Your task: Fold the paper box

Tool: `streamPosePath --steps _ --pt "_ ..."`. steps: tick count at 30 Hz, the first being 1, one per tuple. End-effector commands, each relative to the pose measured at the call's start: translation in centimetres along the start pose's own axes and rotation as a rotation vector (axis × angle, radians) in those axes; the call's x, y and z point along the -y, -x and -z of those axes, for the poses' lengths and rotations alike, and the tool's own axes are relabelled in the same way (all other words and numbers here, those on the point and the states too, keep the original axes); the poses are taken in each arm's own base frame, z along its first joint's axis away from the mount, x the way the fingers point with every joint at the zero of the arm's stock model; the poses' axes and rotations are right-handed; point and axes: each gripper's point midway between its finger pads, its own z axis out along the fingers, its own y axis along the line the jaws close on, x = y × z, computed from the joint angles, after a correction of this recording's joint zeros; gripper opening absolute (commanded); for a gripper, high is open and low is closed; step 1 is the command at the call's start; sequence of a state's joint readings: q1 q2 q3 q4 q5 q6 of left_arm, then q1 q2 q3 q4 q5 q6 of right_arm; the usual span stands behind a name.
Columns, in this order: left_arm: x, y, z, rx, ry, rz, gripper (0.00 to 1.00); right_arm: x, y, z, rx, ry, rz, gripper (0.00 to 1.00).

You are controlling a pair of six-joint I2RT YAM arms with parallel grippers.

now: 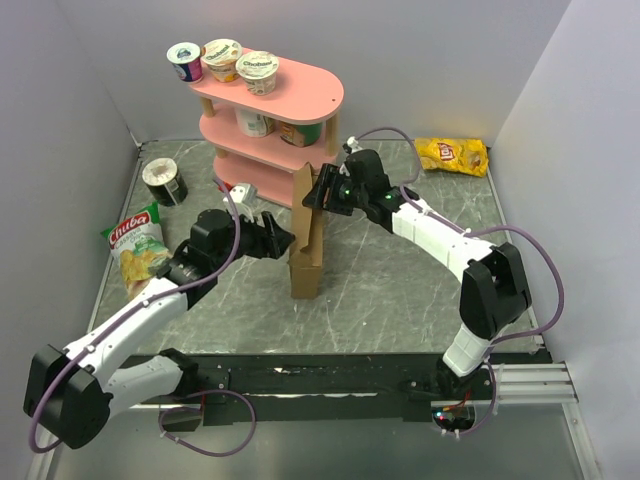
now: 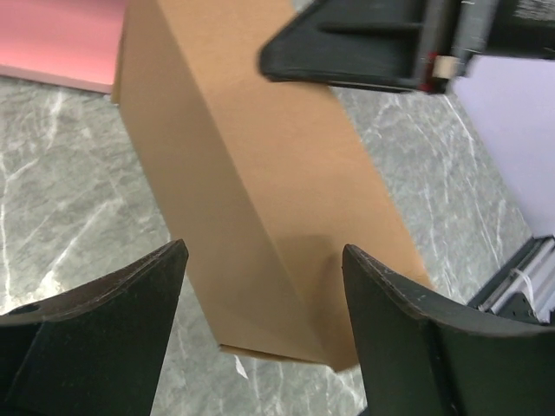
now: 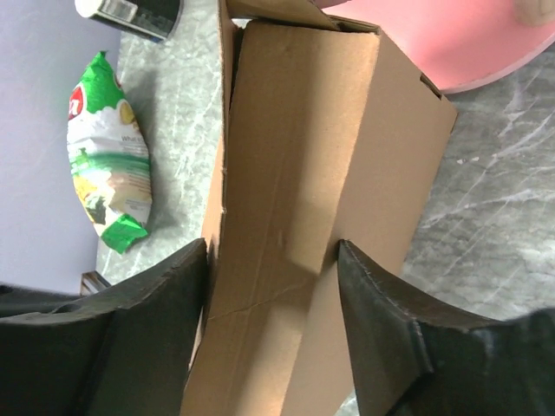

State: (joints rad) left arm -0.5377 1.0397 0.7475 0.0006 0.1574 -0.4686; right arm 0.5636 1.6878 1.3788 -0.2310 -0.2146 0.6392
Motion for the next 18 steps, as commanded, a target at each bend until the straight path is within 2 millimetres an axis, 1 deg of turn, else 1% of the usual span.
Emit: streamPosePath --steps 1,3,4,6,10,13,14,15,16,18 --pt "-0.3 1.4 -0.7 0.062 -0.022 0.031 0.77 0.6 -2.4 -0.2 -0.065 0.008 -0.028 0.59" --pt "-0.8 1.8 -0.8 0.071 -0.015 0.041 0.76 0.8 -2.8 -0.3 -0.073 0.005 -0.031 0.57" --pt "-0.8 1.9 -1.0 0.072 -0.021 0.049 0.75 0.9 -2.9 -0.4 -0.074 0.006 -0.031 0.57" --pt "-0.4 2.0 -1.1 0.069 -0.041 0.055 0.73 1.2 -3.1 -0.5 -0.074 -0.001 -0.033 0.52" --pt "0.5 0.9 -0.9 0.042 -0.113 0.044 0.72 1.9 -3.4 -0.7 -0.07 -0.02 -0.035 0.5" --pt "0.8 -0.2 -0.7 0.019 -0.144 0.054 0.72 2.3 -3.5 -0.8 -0.065 -0.033 -0.036 0.44" --pt "1.1 -0.6 -0.6 0.008 -0.171 0.054 0.72 2.4 -3.6 -0.9 -0.065 -0.038 -0.035 0.43" --pt "1.3 -0.8 -0.5 0.002 -0.184 0.05 0.71 2.8 -3.6 -0.9 -0.067 -0.05 -0.038 0.42" --pt "1.6 -1.2 -0.1 0.002 -0.2 0.04 0.72 3.0 -3.7 -1.0 -0.068 -0.055 -0.039 0.42" --pt "1.5 -1.1 0.3 0.032 -0.193 0.012 0.77 3.1 -3.7 -1.1 -0.07 -0.058 -0.042 0.4"
